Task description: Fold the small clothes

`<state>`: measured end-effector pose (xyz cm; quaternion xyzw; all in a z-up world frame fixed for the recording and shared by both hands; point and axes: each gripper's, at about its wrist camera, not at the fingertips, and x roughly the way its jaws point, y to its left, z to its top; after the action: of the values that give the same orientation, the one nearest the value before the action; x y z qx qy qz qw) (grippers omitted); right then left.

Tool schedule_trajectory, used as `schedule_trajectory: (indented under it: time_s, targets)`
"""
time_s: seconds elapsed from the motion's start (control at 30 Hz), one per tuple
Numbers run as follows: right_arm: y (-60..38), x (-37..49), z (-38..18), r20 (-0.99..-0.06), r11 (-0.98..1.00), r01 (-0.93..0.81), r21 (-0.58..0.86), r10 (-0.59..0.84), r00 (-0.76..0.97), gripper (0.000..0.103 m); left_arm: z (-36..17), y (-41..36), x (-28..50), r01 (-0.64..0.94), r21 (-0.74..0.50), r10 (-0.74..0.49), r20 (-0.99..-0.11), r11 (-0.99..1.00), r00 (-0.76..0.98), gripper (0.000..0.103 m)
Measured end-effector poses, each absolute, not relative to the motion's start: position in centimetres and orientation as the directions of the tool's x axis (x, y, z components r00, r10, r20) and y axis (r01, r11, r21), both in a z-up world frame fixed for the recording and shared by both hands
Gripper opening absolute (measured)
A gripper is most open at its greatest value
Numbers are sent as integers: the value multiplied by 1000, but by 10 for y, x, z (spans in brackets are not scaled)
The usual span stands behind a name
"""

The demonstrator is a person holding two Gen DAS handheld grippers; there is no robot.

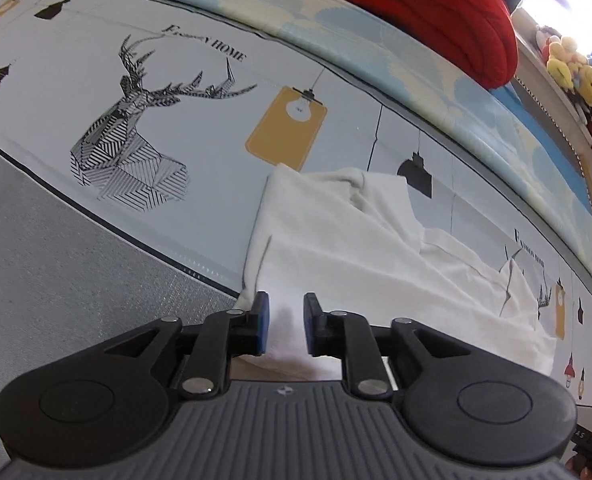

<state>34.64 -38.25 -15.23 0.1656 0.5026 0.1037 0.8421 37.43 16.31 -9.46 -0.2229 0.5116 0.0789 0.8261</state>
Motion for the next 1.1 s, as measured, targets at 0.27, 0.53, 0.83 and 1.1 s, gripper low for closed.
schedule_trajectory:
  time_s: [0.27, 0.53, 0.83, 1.1]
  targets:
    - [-377, 343, -150, -804, 912, -27, 409, 374, 462, 27, -105, 159, 379, -350, -301, -130, -891, 887, 436, 27]
    - [-363, 343, -152, -821, 933, -81, 350, 347, 454, 28, -105, 148, 384, -331, -304, -141, -890, 893, 434, 27]
    - [-357, 339, -146, -806, 926, -126, 354, 371, 462, 28, -104, 140, 387, -316, -302, -145, -888, 900, 435, 27]
    - [-365, 336, -133, -828, 977, -59, 207, 207, 522, 0, -105, 137, 387, -305, -298, -146, -888, 904, 436, 27]
